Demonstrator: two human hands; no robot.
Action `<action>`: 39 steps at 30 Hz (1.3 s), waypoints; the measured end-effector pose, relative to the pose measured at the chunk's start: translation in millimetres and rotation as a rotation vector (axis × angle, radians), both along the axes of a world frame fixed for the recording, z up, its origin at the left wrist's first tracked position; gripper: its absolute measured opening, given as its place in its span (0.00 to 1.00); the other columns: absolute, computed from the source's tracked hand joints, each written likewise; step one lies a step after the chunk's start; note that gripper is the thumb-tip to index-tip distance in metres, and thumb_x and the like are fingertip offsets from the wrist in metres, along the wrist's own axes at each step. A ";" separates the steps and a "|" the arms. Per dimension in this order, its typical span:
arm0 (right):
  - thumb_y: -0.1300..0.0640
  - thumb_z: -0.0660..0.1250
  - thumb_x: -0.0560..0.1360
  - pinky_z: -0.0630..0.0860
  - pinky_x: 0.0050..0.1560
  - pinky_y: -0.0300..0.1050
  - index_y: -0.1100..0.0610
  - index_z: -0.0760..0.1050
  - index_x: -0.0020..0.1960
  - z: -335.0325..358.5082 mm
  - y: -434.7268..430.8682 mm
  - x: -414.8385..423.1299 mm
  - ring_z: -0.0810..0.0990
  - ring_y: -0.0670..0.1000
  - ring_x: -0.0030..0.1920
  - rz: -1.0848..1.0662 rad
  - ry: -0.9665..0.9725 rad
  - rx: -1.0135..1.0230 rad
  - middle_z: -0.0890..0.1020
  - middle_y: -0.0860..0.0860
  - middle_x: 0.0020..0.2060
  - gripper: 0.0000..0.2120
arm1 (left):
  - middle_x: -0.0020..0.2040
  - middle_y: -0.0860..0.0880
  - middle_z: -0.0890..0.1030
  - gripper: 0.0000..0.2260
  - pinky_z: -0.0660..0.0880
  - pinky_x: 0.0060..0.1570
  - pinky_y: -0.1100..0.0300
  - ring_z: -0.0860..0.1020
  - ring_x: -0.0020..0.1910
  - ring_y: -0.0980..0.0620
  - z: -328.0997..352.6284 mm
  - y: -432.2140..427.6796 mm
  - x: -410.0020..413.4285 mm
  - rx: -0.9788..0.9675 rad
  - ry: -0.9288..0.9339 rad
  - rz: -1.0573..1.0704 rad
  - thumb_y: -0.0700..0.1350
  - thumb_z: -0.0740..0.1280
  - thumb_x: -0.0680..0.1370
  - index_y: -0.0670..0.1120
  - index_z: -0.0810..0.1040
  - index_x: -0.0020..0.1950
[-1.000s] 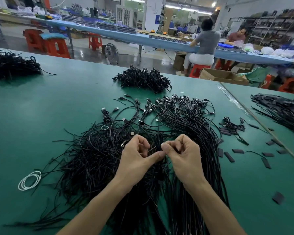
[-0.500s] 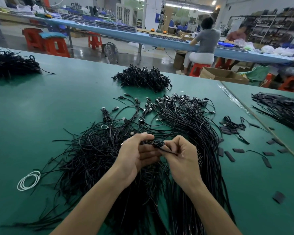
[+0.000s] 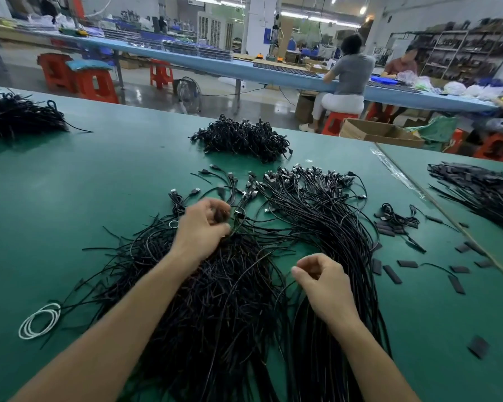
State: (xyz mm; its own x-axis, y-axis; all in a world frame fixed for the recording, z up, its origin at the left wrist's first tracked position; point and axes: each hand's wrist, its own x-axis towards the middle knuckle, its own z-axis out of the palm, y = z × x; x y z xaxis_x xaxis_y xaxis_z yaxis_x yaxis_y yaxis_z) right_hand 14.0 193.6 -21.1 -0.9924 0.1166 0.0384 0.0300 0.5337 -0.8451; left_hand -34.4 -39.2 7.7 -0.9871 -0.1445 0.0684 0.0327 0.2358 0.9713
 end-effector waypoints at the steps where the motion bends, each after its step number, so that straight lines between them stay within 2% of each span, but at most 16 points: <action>1: 0.55 0.71 0.77 0.75 0.49 0.33 0.52 0.78 0.53 -1.5 4.1 -1.4 0.80 0.46 0.52 -0.013 0.001 0.135 0.81 0.45 0.48 0.06 | 0.57 0.44 0.82 0.16 0.82 0.48 0.57 0.82 0.48 0.52 2.2 -7.1 -14.0 -0.064 0.032 0.074 0.29 0.70 0.75 0.47 0.77 0.56; 3: 0.54 0.67 0.79 0.73 0.62 0.42 0.52 0.73 0.67 -5.2 9.8 -5.0 0.73 0.50 0.62 0.015 -0.037 0.412 0.77 0.46 0.60 0.16 | 0.59 0.42 0.81 0.16 0.80 0.40 0.64 0.80 0.45 0.54 5.4 -21.0 -41.2 -0.190 0.078 0.210 0.31 0.69 0.76 0.45 0.77 0.60; 4: 0.53 0.65 0.80 0.71 0.65 0.46 0.51 0.69 0.72 -5.6 10.4 -6.1 0.70 0.51 0.65 0.044 -0.069 0.525 0.74 0.47 0.65 0.21 | 0.60 0.41 0.80 0.16 0.80 0.44 0.62 0.80 0.47 0.51 5.5 -27.6 -53.5 -0.257 0.076 0.272 0.32 0.69 0.77 0.44 0.78 0.62; 6: 0.50 0.63 0.81 0.69 0.65 0.47 0.47 0.62 0.77 -6.2 8.0 -7.2 0.67 0.53 0.68 0.090 -0.123 0.657 0.70 0.48 0.69 0.25 | 0.63 0.40 0.80 0.17 0.77 0.60 0.53 0.79 0.57 0.44 3.6 -39.1 -74.2 -0.386 0.042 0.375 0.33 0.68 0.78 0.43 0.77 0.66; 8: 0.49 0.61 0.82 0.70 0.63 0.45 0.49 0.63 0.76 -8.3 5.4 -5.7 0.67 0.53 0.66 0.045 -0.121 0.721 0.68 0.51 0.69 0.24 | 0.67 0.38 0.77 0.19 0.70 0.68 0.49 0.74 0.66 0.40 -0.8 -47.1 -88.7 -0.469 0.013 0.408 0.34 0.67 0.80 0.41 0.73 0.71; 10: 0.49 0.60 0.82 0.71 0.62 0.45 0.54 0.67 0.72 -8.3 5.9 -3.4 0.69 0.54 0.63 -0.057 -0.111 0.777 0.68 0.55 0.66 0.20 | 0.72 0.38 0.70 0.22 0.64 0.72 0.48 0.68 0.72 0.39 -7.9 -51.8 -97.7 -0.520 -0.058 0.326 0.38 0.65 0.81 0.41 0.68 0.75; 12: 0.51 0.59 0.82 0.72 0.59 0.44 0.57 0.70 0.67 -6.7 9.8 -2.8 0.72 0.54 0.60 -0.086 -0.141 0.782 0.72 0.56 0.62 0.16 | 0.78 0.38 0.61 0.24 0.58 0.74 0.48 0.62 0.76 0.40 -15.9 -56.2 -99.5 -0.603 -0.159 0.183 0.41 0.65 0.81 0.45 0.65 0.77; 14: 0.54 0.60 0.82 0.73 0.53 0.43 0.58 0.72 0.62 -3.8 12.6 -3.8 0.75 0.53 0.55 -0.085 -0.162 0.737 0.76 0.54 0.57 0.12 | 0.79 0.40 0.58 0.24 0.56 0.75 0.46 0.58 0.78 0.40 -24.7 -60.3 -96.5 -0.725 -0.212 0.097 0.44 0.67 0.81 0.50 0.67 0.76; 17: 0.53 0.61 0.82 0.72 0.44 0.43 0.57 0.70 0.52 2.1 10.3 -7.1 0.77 0.53 0.48 -0.113 -0.180 0.765 0.78 0.54 0.52 0.07 | 0.76 0.43 0.64 0.18 0.63 0.72 0.44 0.63 0.75 0.41 -37.8 -59.3 -85.3 -0.812 -0.149 0.153 0.45 0.66 0.81 0.49 0.73 0.71; 19: 0.52 0.62 0.81 0.74 0.43 0.44 0.58 0.69 0.52 3.0 6.5 -10.1 0.78 0.54 0.48 -0.121 -0.216 0.806 0.78 0.55 0.51 0.09 | 0.70 0.43 0.71 0.12 0.72 0.65 0.45 0.69 0.68 0.43 -44.1 -51.5 -73.5 -0.798 0.001 0.255 0.43 0.65 0.81 0.48 0.78 0.64; 21: 0.54 0.62 0.81 0.74 0.44 0.45 0.60 0.69 0.56 1.4 3.4 -13.5 0.78 0.56 0.50 -0.124 -0.234 0.825 0.78 0.56 0.52 0.09 | 0.59 0.44 0.78 0.08 0.76 0.55 0.52 0.72 0.55 0.49 -44.1 -36.9 -56.9 -0.760 0.184 0.287 0.42 0.66 0.80 0.47 0.81 0.57; 24: 0.56 0.60 0.81 0.73 0.47 0.44 0.58 0.70 0.57 -3.4 -1.1 -14.1 0.76 0.55 0.52 -0.108 -0.207 0.833 0.77 0.55 0.54 0.08 | 0.41 0.53 0.78 0.08 0.76 0.48 0.59 0.75 0.44 0.53 -34.1 -2.5 -22.3 -0.758 0.335 0.070 0.52 0.66 0.78 0.49 0.79 0.47; 27: 0.53 0.57 0.82 0.73 0.50 0.45 0.55 0.72 0.59 -8.9 -5.8 -9.7 0.73 0.53 0.54 -0.102 -0.153 0.825 0.76 0.53 0.56 0.10 | 0.37 0.56 0.75 0.18 0.74 0.41 0.59 0.75 0.40 0.54 -29.7 31.6 5.3 -0.971 0.228 -0.152 0.67 0.63 0.73 0.52 0.72 0.39; 30: 0.51 0.55 0.83 0.74 0.53 0.45 0.54 0.74 0.60 -13.1 -6.4 -8.2 0.74 0.53 0.55 -0.100 -0.125 0.844 0.77 0.52 0.56 0.13 | 0.46 0.52 0.78 0.19 0.77 0.48 0.51 0.77 0.48 0.49 -34.0 45.2 12.0 -1.154 0.013 -0.214 0.66 0.65 0.75 0.49 0.74 0.46; 36: 0.42 0.54 0.82 0.73 0.52 0.47 0.54 0.73 0.58 -13.2 -13.7 -10.8 0.75 0.53 0.54 -0.119 -0.049 0.802 0.78 0.52 0.53 0.18 | 0.43 0.50 0.82 0.15 0.73 0.42 0.56 0.80 0.45 0.47 -34.9 47.1 13.7 -1.046 -0.049 -0.239 0.57 0.64 0.77 0.46 0.80 0.44; 39: 0.43 0.56 0.82 0.74 0.48 0.48 0.55 0.77 0.45 -11.7 -23.3 -14.9 0.77 0.53 0.47 -0.049 -0.039 0.531 0.78 0.51 0.44 0.19 | 0.43 0.51 0.81 0.12 0.72 0.42 0.56 0.80 0.46 0.48 -30.7 47.4 13.0 -0.972 -0.058 -0.257 0.57 0.65 0.77 0.49 0.79 0.42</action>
